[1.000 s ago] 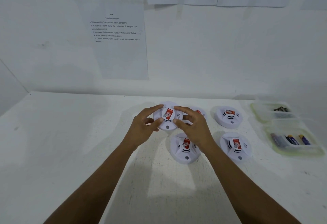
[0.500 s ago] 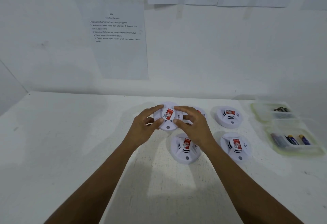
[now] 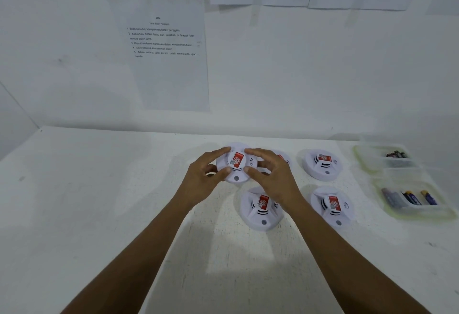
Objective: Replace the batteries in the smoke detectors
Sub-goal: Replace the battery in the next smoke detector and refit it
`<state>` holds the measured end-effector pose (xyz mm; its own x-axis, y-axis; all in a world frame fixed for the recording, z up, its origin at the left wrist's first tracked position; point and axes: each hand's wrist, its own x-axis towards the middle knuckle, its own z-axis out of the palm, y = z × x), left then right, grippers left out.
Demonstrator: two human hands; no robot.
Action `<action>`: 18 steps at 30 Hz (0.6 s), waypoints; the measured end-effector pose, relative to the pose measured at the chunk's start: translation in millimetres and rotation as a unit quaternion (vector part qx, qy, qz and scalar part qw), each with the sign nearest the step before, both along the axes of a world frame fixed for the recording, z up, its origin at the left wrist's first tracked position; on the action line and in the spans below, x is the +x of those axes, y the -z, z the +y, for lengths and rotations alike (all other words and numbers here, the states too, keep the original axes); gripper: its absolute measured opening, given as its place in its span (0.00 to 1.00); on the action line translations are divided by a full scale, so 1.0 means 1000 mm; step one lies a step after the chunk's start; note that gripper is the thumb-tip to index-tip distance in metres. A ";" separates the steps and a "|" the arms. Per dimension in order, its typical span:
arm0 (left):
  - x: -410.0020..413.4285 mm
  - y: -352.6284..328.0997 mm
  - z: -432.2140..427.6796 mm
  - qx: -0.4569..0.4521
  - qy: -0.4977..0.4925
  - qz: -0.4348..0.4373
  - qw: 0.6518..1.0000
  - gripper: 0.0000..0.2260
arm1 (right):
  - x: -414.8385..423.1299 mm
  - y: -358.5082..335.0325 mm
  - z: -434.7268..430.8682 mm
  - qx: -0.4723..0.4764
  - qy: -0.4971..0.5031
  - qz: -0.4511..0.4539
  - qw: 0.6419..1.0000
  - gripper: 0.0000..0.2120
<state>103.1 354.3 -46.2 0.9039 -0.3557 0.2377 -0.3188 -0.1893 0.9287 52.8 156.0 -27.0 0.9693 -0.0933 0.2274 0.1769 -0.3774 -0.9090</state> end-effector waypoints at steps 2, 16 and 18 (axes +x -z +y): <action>0.001 0.000 -0.001 0.002 -0.001 0.000 1.000 0.22 | 0.001 0.000 0.000 0.001 -0.002 0.002 1.000 0.18; 0.014 0.022 0.002 0.055 -0.007 -0.022 0.998 0.22 | 0.014 0.010 0.002 -0.016 -0.031 0.057 0.998 0.19; 0.023 0.026 0.003 0.094 -0.012 -0.011 0.995 0.24 | 0.019 0.011 0.002 -0.046 -0.039 0.067 0.996 0.18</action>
<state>125.9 357.7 -72.6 0.9079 -0.3743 0.1890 -0.3322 -0.3669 0.8689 72.1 158.0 -37.5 0.9950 -0.0004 0.1001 0.0892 -0.4505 -0.8883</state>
